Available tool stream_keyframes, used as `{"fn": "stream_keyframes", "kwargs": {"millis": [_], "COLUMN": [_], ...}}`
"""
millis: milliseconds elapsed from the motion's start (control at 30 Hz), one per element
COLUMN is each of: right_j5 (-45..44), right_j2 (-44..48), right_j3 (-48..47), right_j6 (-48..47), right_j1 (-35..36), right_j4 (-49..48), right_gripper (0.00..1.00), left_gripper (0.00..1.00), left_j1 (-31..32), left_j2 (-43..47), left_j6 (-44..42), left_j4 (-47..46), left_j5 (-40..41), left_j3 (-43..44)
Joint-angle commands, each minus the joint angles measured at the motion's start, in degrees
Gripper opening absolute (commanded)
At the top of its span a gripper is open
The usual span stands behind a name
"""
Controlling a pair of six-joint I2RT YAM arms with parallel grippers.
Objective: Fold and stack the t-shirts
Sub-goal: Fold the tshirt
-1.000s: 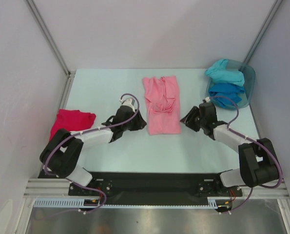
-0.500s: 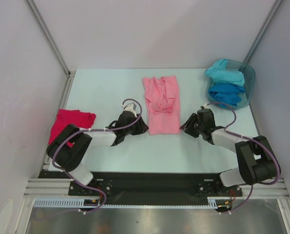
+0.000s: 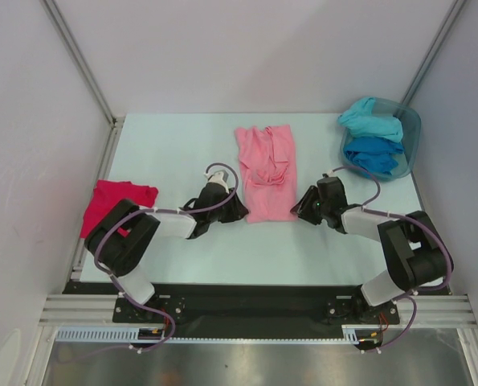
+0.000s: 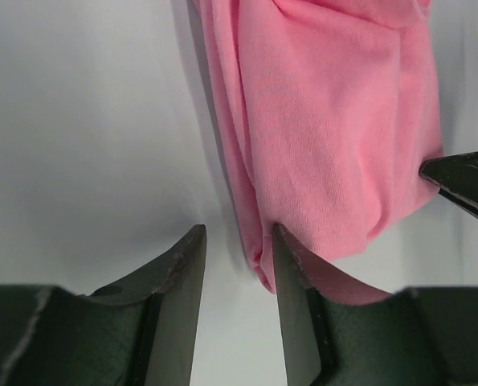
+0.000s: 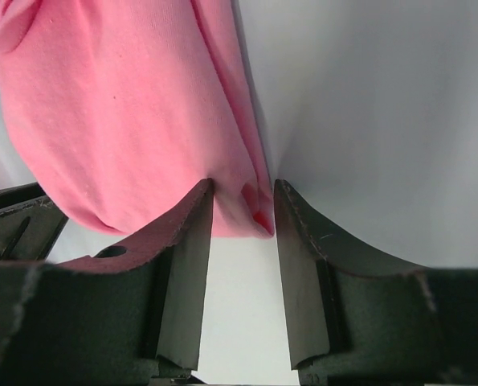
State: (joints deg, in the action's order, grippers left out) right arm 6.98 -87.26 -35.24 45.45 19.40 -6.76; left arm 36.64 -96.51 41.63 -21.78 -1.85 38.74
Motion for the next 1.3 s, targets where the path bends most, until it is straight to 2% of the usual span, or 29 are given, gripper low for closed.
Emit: {"fn": "stream_keyframes", "kwargs": {"millis": [0, 200, 300, 400, 533, 733, 967, 1267], "right_j5": [-0.22, -0.04, -0.04, 0.05, -0.22, -0.39, -0.57, 0.05], "right_j2": [-0.98, -2.29, -2.91, -3.18, -2.91, -3.44, -2.48, 0.51], "right_j3": [-2.02, -2.46, -2.46, -2.37, -2.64, -2.90, -2.55, -2.55], "right_j6": [0.16, 0.25, 0.43, 0.34, 0.25, 0.25, -0.36, -1.59], "right_j1": [0.38, 0.55, 0.64, 0.64, 0.55, 0.64, -0.58, -4.45], "right_j4": [-2.20, -2.81, -2.99, -3.08, -2.73, -2.81, -1.85, 0.52], "right_gripper": [0.41, 0.38, 0.33, 0.28, 0.21, 0.11, 0.06, 0.04], "left_gripper": [0.44, 0.43, 0.42, 0.35, 0.16, 0.02, 0.00, 0.00], "left_j1": [0.45, 0.71, 1.15, 1.85, 2.20, 2.29, 2.20, 0.98], "left_j2": [-0.61, -0.78, -2.01, -2.89, -3.25, -2.72, -0.35, 3.69], "left_j6": [0.91, 1.44, 2.40, 3.11, 3.20, 3.02, 1.36, -1.90], "left_j4": [-2.13, -1.69, -2.12, -2.83, -2.83, -2.83, -0.46, 7.10], "left_j5": [-0.70, -0.53, -0.88, -1.05, -1.40, -1.58, 0.35, 4.13], "left_j3": [2.13, 3.00, 3.62, 4.24, 4.68, 4.33, 3.71, 4.59]}}
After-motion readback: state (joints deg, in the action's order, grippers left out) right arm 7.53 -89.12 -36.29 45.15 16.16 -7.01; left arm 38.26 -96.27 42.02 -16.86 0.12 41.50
